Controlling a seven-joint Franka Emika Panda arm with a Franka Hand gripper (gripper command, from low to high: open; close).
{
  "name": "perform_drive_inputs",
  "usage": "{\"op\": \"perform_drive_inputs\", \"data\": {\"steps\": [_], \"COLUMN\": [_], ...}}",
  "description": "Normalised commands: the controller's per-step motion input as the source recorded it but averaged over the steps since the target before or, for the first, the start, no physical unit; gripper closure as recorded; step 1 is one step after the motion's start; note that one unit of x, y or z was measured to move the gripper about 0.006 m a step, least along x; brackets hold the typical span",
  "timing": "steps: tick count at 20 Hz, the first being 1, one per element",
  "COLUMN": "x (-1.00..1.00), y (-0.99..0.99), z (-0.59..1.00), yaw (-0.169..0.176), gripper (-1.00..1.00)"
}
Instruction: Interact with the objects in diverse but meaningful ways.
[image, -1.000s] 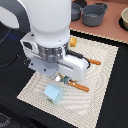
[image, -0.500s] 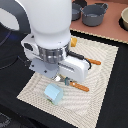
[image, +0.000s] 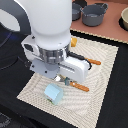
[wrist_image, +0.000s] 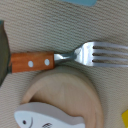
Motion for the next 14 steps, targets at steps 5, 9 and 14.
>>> {"op": "perform_drive_inputs", "data": {"steps": [5, 9, 14], "x": [0.02, 0.06, 0.02], "y": [-0.01, 0.07, 0.06], "z": [0.15, 0.66, 0.55], "yaw": [0.143, 0.074, 0.057], "gripper": [-1.00, -1.00, -1.00]}}
